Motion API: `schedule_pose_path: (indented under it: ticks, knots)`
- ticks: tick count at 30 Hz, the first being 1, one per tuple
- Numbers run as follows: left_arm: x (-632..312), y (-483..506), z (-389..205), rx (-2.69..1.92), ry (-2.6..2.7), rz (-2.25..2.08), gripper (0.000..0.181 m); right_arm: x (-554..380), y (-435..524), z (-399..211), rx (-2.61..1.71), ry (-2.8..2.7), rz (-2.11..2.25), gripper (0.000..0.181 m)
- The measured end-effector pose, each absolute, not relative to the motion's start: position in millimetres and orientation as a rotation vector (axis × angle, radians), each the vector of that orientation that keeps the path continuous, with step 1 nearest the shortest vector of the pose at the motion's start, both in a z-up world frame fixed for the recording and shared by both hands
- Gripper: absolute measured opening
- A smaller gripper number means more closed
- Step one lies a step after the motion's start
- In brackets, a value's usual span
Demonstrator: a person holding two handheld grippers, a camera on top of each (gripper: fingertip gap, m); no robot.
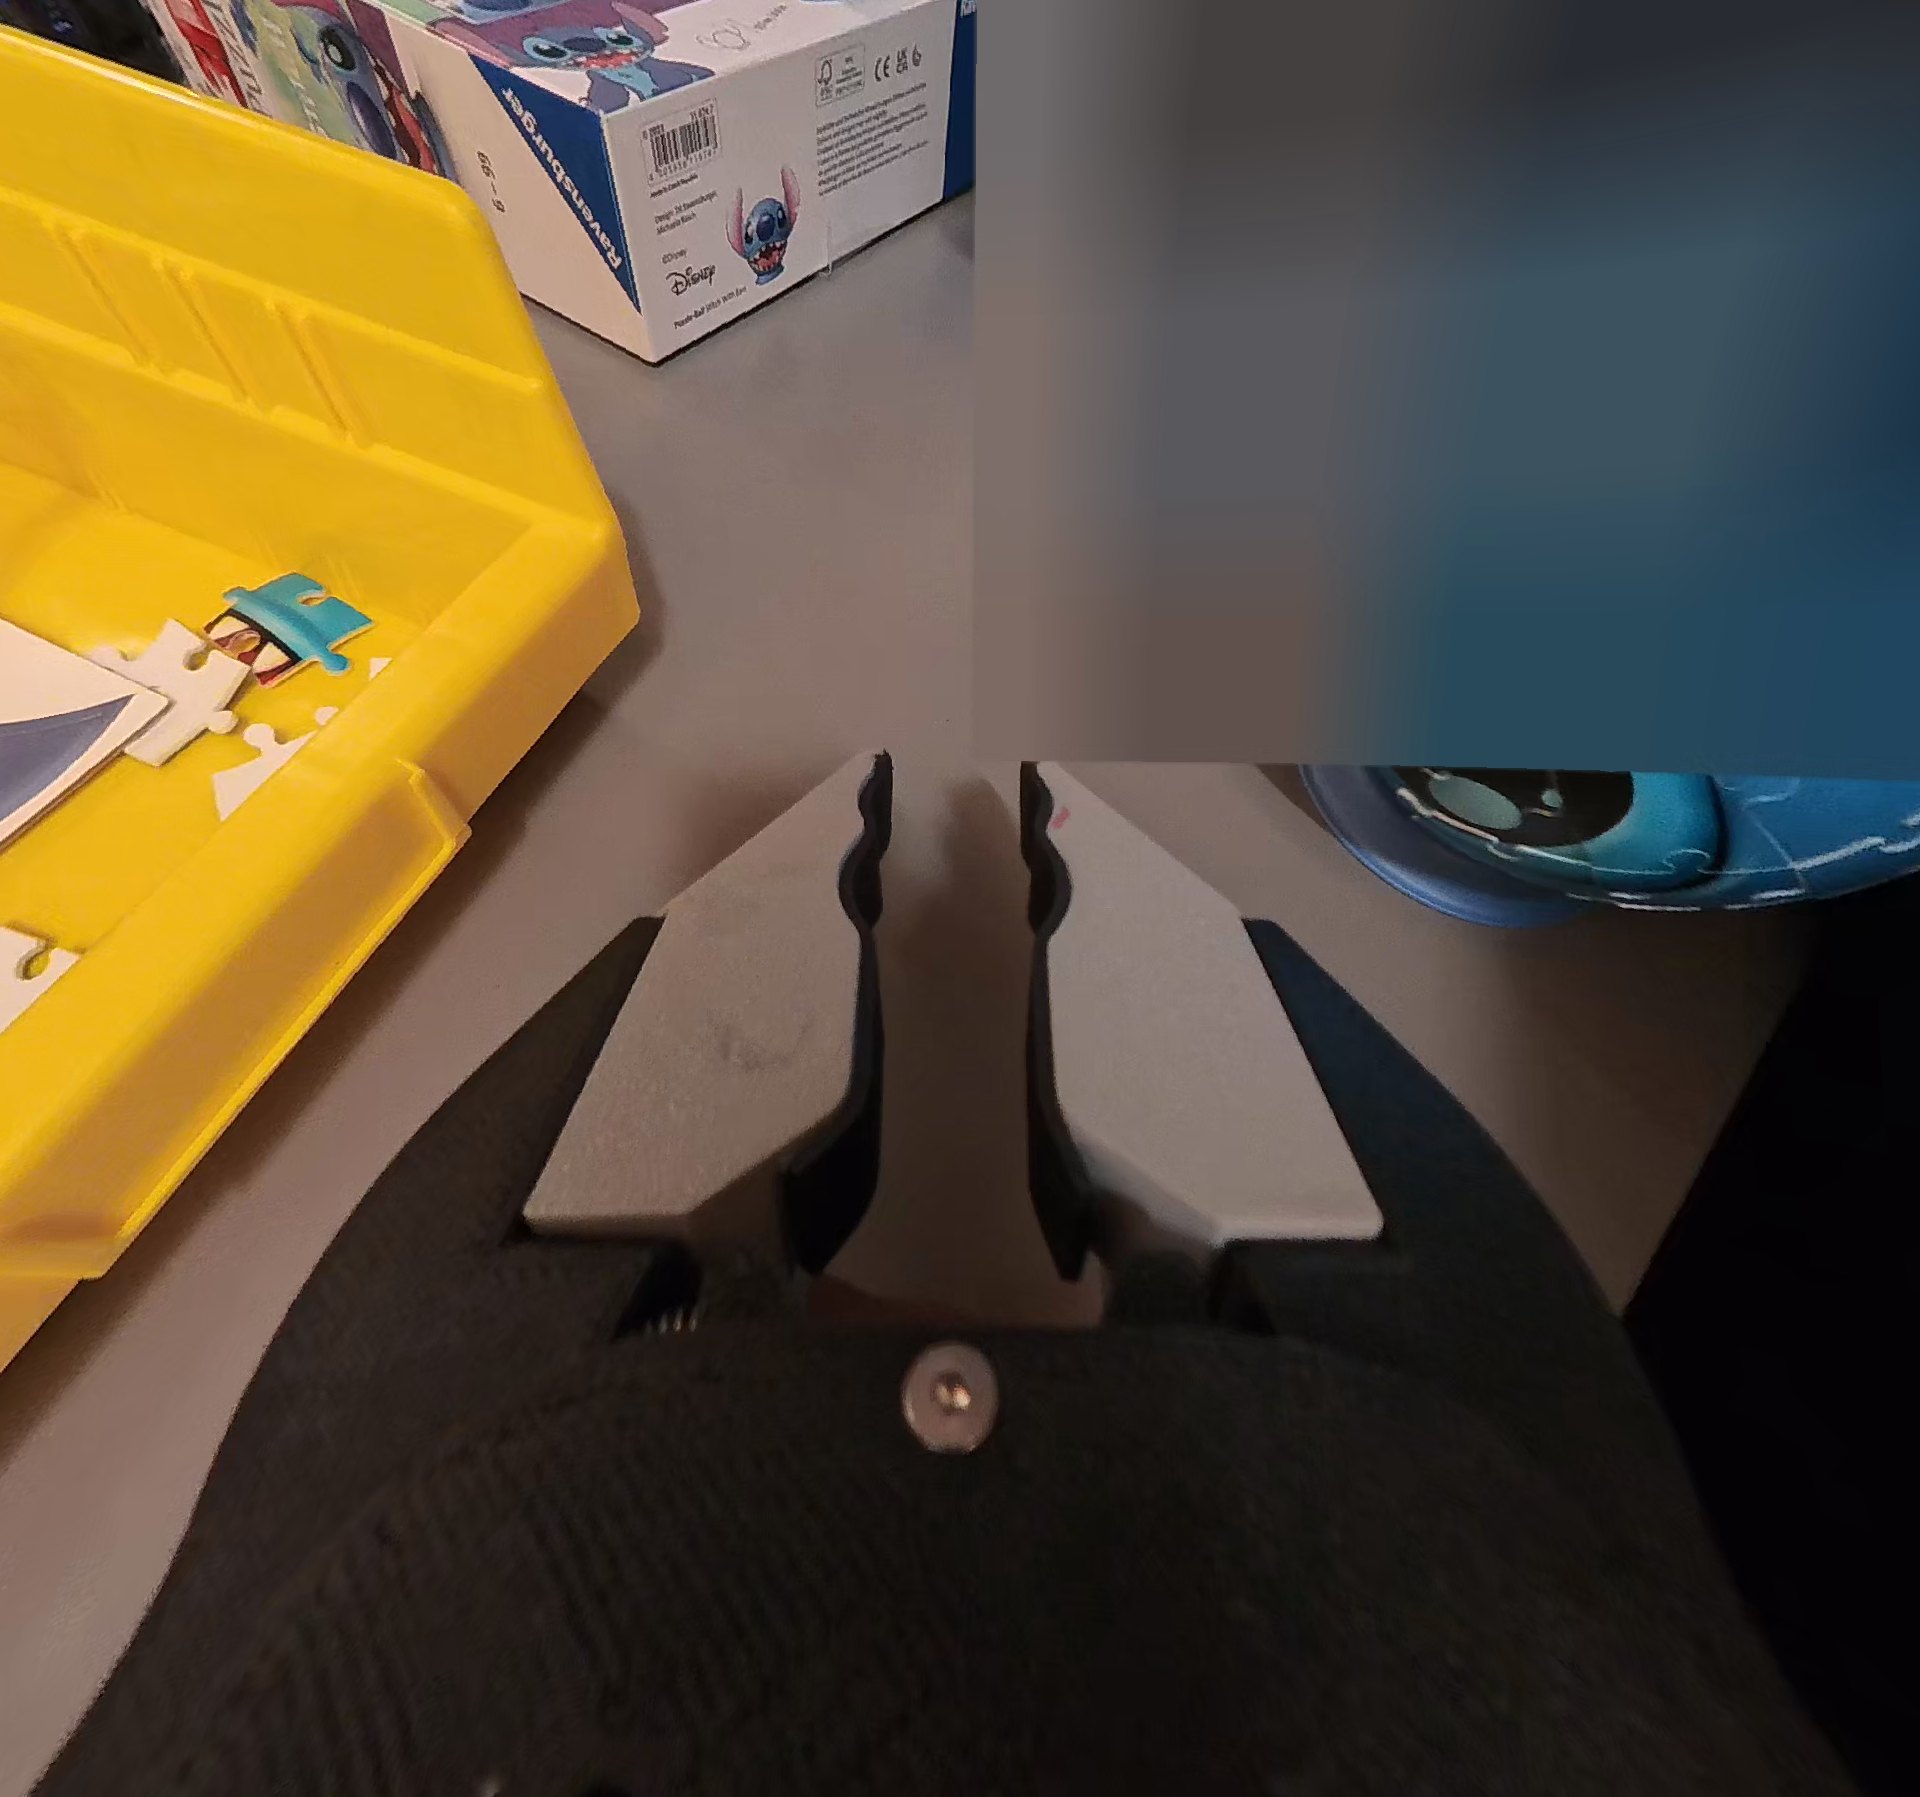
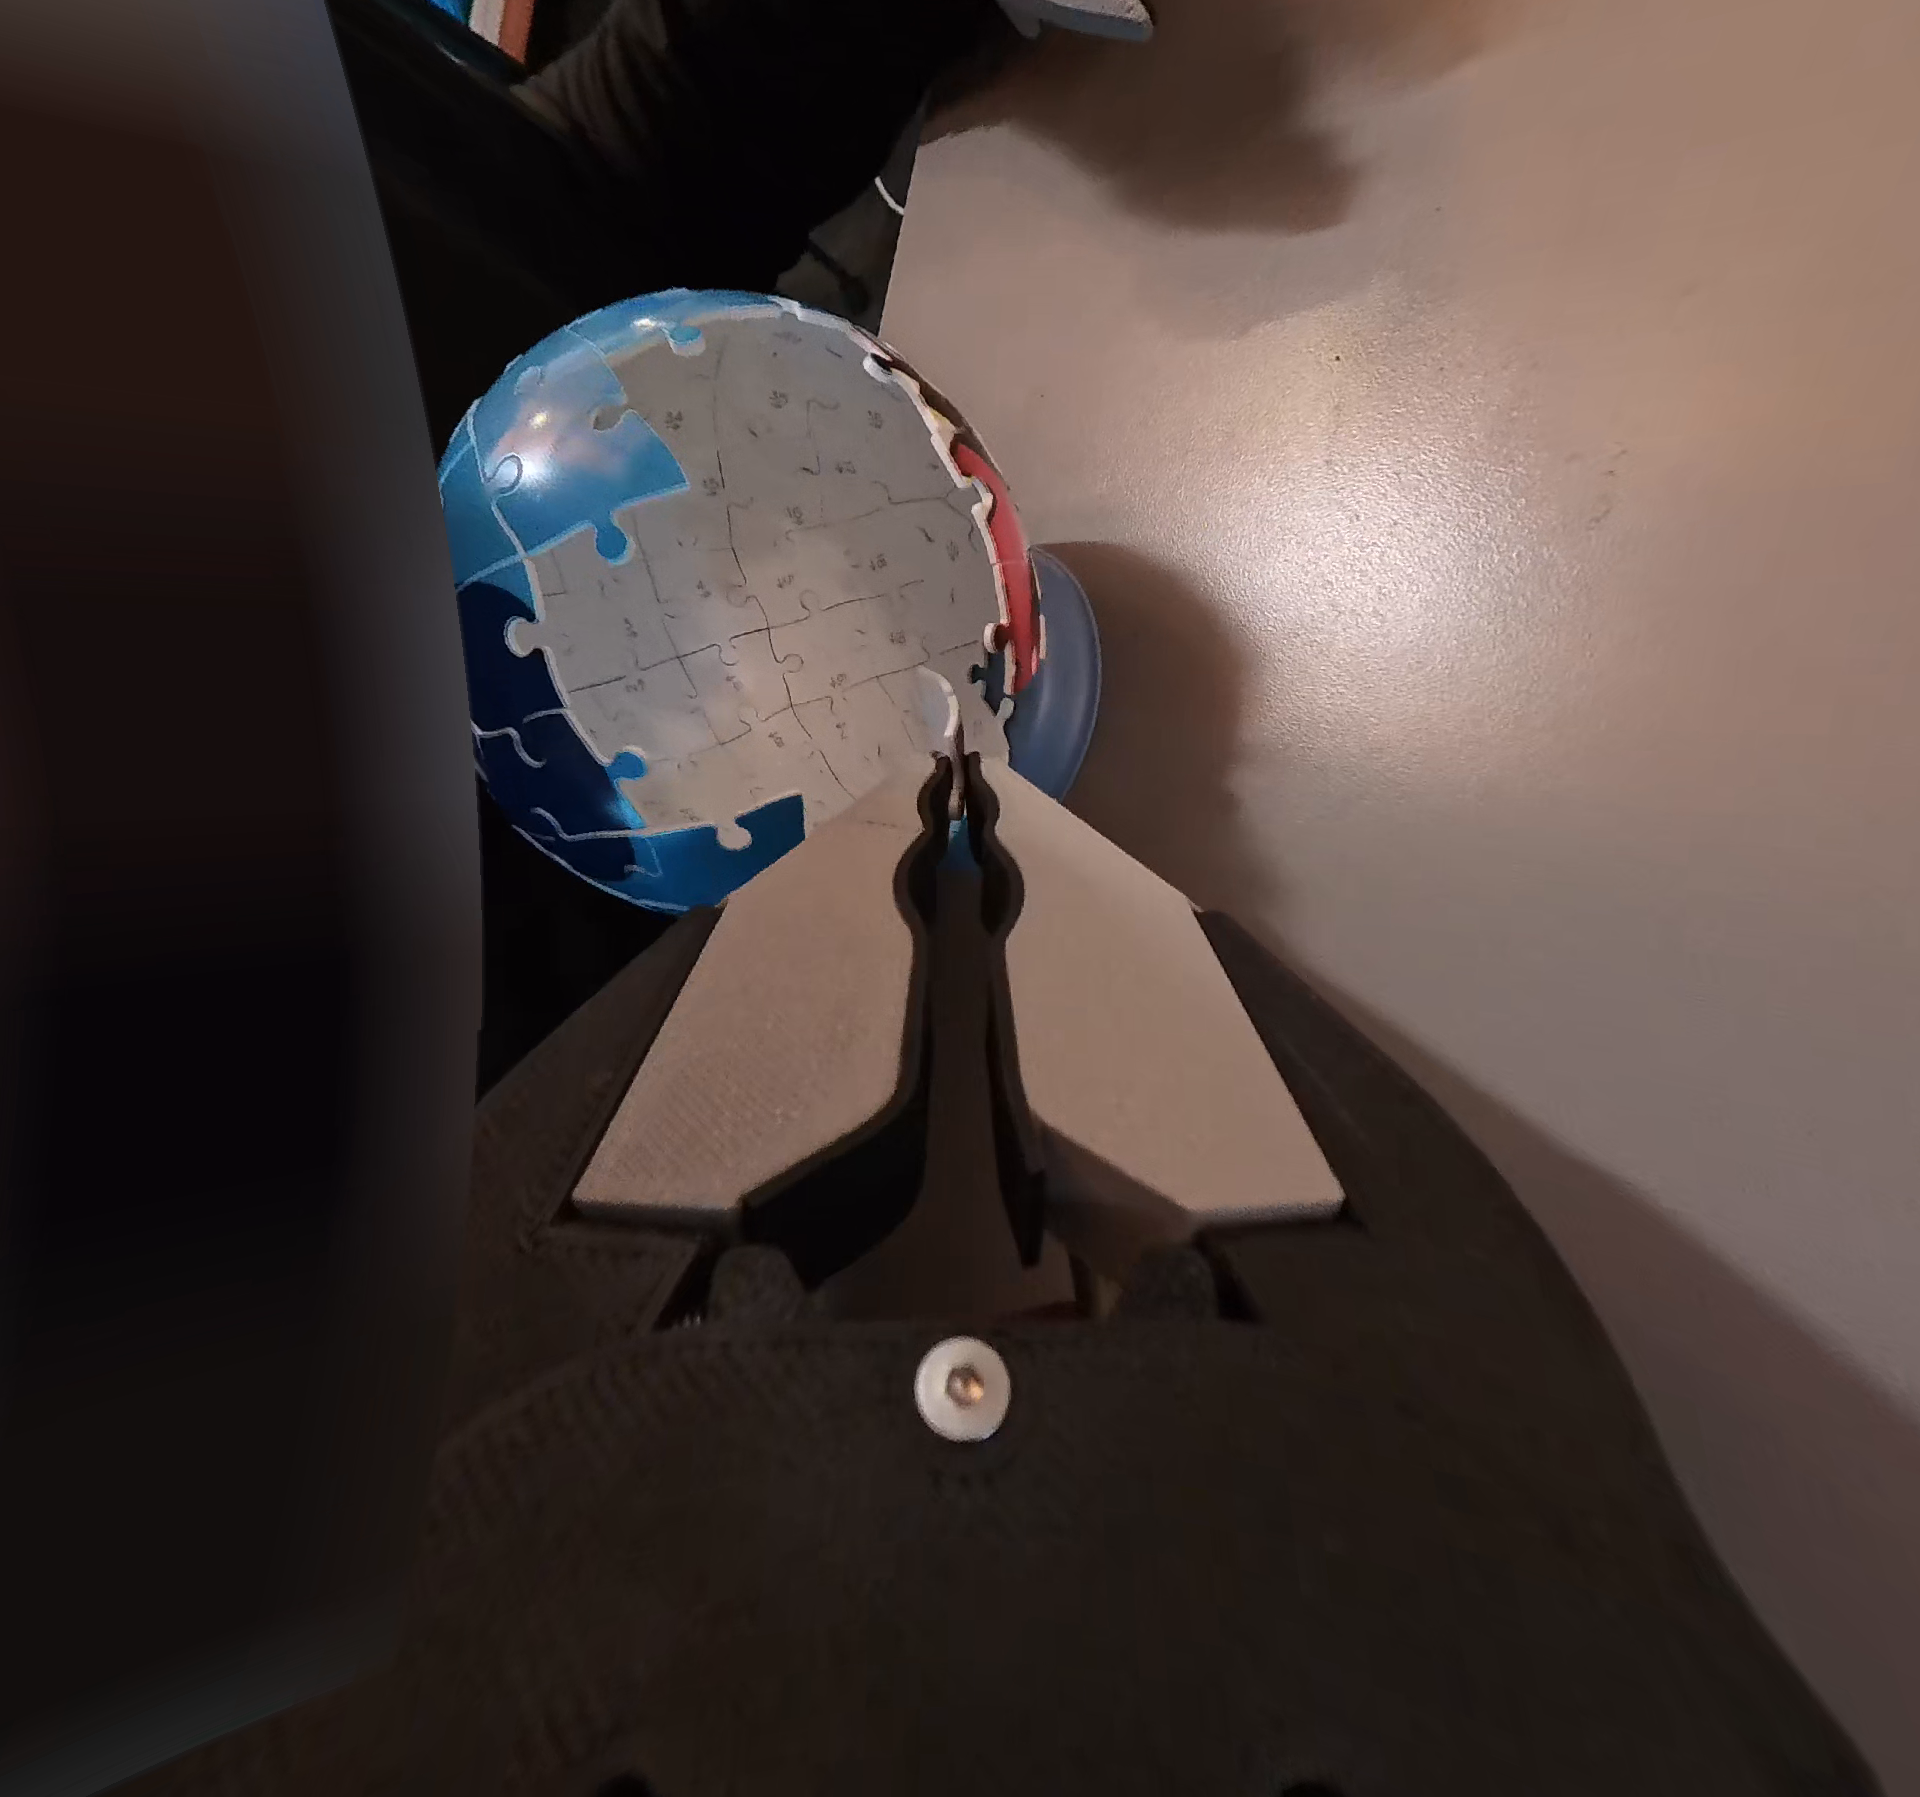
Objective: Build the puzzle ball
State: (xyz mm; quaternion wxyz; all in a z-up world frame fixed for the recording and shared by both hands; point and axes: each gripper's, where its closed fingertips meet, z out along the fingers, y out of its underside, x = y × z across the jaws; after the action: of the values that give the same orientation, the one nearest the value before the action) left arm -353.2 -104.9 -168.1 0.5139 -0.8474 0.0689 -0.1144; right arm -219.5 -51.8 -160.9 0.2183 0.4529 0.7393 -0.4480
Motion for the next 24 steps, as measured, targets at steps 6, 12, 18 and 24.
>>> schedule_pose_path:
  ticks: [6, 12, 18, 24]
  knots:
    - [-353.5, -105.2, -166.6, -2.027, 0.165, -0.271, 0.022, -220.9, -51.1, -159.8, 1.260, 2.054, -1.244, 0.000]
    - [-353.8, -105.1, -165.9, -2.023, 0.164, -0.268, 0.022, -221.5, -49.3, -157.5, 1.267, 2.059, -1.253, 0.000]
    - [-353.8, -104.6, -167.0, -2.031, 0.164, -0.266, 0.022, -221.3, -46.8, -158.4, 1.275, 2.055, -1.252, 0.000]
    - [-353.8, -105.1, -165.9, -2.023, 0.163, -0.271, 0.022, -222.4, -46.2, -158.4, 1.277, 2.052, -1.256, 0.000]
